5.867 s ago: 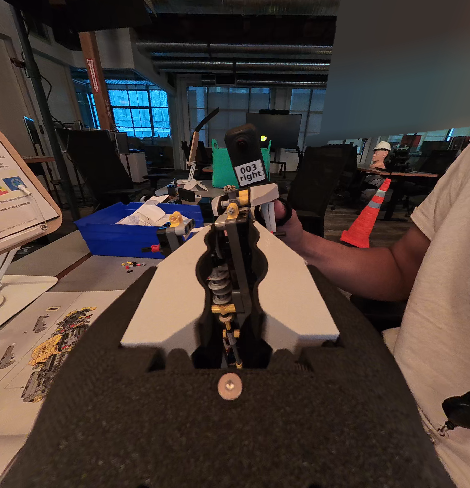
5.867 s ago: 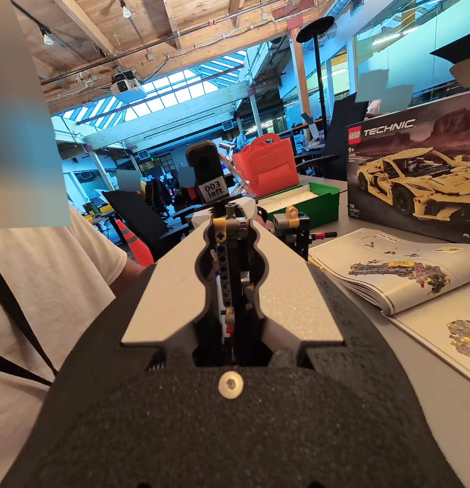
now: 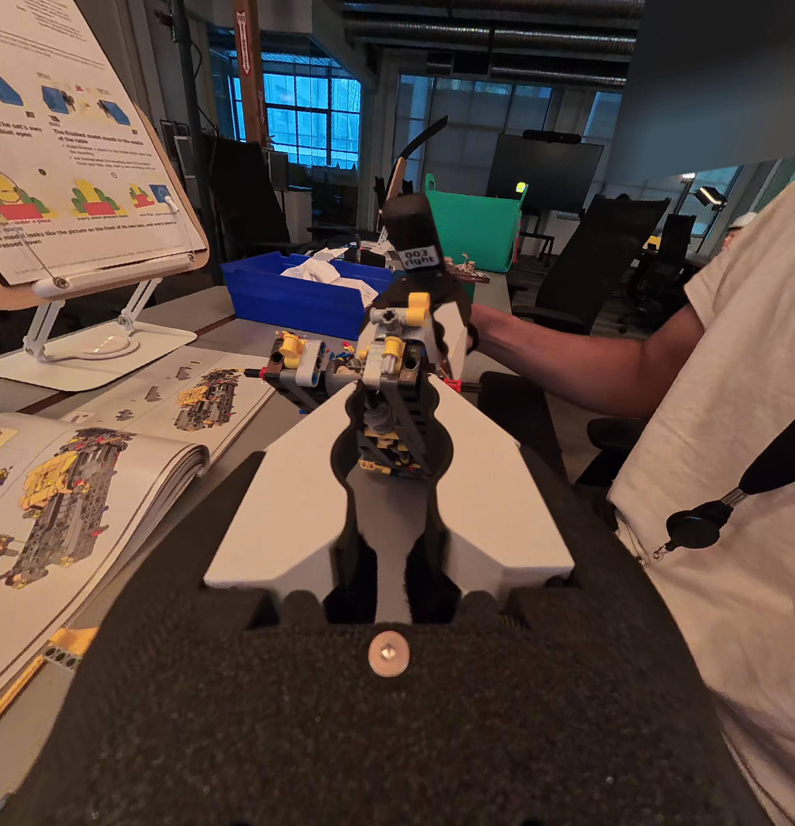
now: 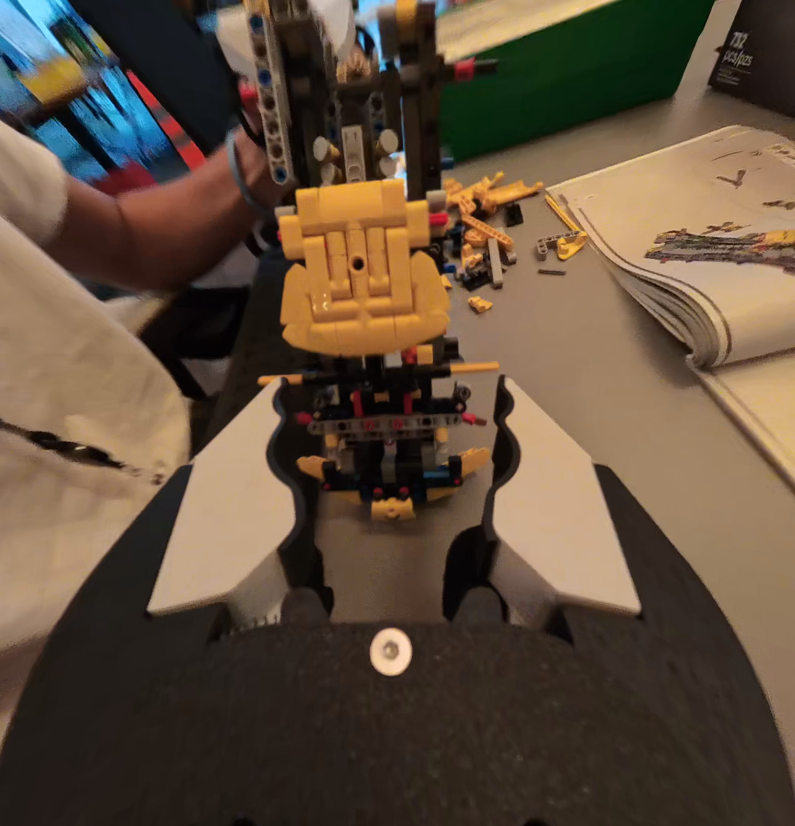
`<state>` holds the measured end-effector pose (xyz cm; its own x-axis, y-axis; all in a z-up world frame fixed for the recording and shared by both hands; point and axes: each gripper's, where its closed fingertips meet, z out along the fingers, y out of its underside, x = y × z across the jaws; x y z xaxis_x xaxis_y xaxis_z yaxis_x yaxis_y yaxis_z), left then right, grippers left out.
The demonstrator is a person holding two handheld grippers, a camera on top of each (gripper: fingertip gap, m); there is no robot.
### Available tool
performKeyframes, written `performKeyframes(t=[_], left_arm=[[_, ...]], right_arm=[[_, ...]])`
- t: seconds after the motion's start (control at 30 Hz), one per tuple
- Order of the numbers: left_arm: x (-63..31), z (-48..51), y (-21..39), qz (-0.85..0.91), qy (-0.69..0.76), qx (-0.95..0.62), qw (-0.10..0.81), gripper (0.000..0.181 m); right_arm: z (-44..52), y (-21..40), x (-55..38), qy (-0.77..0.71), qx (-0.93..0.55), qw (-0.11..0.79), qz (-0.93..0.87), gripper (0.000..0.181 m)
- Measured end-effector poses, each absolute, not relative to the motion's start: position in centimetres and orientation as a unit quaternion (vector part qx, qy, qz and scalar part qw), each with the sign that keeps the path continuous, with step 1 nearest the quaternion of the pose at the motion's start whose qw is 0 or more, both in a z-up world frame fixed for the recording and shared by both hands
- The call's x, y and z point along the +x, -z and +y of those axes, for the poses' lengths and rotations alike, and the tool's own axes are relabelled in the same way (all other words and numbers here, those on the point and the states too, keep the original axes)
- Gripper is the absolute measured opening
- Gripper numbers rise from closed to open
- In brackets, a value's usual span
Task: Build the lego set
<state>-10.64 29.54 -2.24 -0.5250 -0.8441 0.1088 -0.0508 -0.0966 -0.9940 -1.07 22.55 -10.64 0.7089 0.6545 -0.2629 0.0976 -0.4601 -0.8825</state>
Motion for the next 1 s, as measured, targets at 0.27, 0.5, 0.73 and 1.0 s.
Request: performKeyframes(t=[0.27,0.5,0.73,1.0], left_arm=[[-11.1,30.5,4.0,0.585,0.645,-0.392,0.297,0.025],[-11.4,30.7,5.5,0.597,0.641,-0.392,0.281,0.025],[-9.3,30.2,10.1,0.633,0.604,-0.419,0.242,0.025],[-6.8,28.3,15.1,0.689,0.535,-0.443,0.206,0.025]], right_arm=[[22.7,16.7,-3.4,-0.196,-0.845,0.405,-0.288,0.121],[23.6,18.0,-3.5,-0.217,-0.860,0.325,-0.328,0.120],[23.3,19.6,1.9,-0.175,-0.865,0.228,-0.411,0.120],[22.8,21.1,7.3,-0.126,-0.847,0.122,-0.502,0.120]])
